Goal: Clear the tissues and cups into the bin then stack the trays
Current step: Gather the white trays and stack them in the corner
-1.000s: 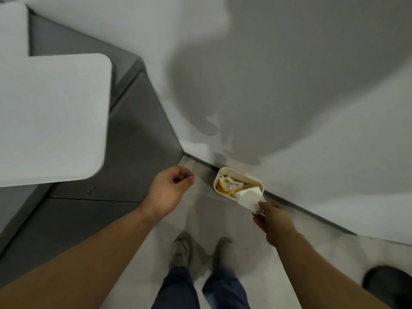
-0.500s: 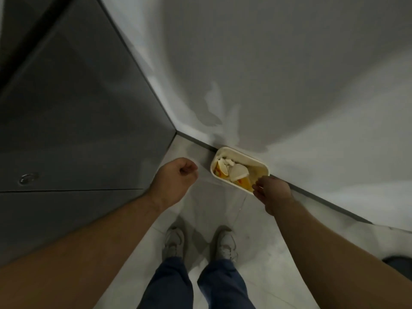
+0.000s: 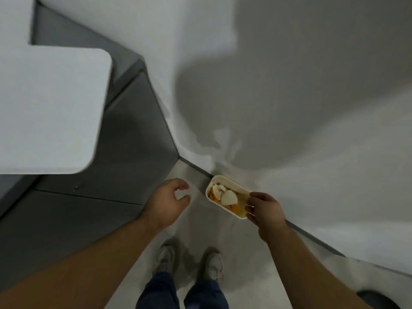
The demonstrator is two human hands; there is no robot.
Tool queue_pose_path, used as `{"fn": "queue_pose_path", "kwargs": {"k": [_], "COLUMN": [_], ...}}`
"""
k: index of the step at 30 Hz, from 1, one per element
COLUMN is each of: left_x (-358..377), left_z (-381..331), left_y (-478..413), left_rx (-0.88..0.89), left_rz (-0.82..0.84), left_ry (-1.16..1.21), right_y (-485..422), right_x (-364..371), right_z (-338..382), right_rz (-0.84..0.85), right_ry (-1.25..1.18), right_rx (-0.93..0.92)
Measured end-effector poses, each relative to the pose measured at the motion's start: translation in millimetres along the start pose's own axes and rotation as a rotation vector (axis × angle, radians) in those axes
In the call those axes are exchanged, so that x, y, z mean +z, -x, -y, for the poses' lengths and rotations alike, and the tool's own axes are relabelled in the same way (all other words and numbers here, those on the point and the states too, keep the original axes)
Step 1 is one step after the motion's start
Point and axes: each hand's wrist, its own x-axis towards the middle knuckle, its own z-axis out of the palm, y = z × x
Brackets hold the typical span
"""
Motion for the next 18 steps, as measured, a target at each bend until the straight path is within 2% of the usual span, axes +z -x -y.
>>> {"fn": "queue_pose_path", "kwargs": {"k": [6,12,18], "left_x": [-66.1,-157.6,-240.8], "left_z": [-54.2,-98.5,-88.4], "left_y": [57.1,118.6,174.6], "left_rx": [0.104,0.176,0.109], "left_rz": [-0.083,-0.288,-0.518], "left_ry": [-0.072,-0.060,-0.075], "right_y": [106.5,202.9,281.2], "right_x": [-2.1,14.7,64.6], "right_z": [80.8,159.4,202.7], "right_rz": [0.098,0.189,0.364], "right_ry": [0.068,0.255,0.303], "right_rx": [-0.233,-0.572,-0.765]}}
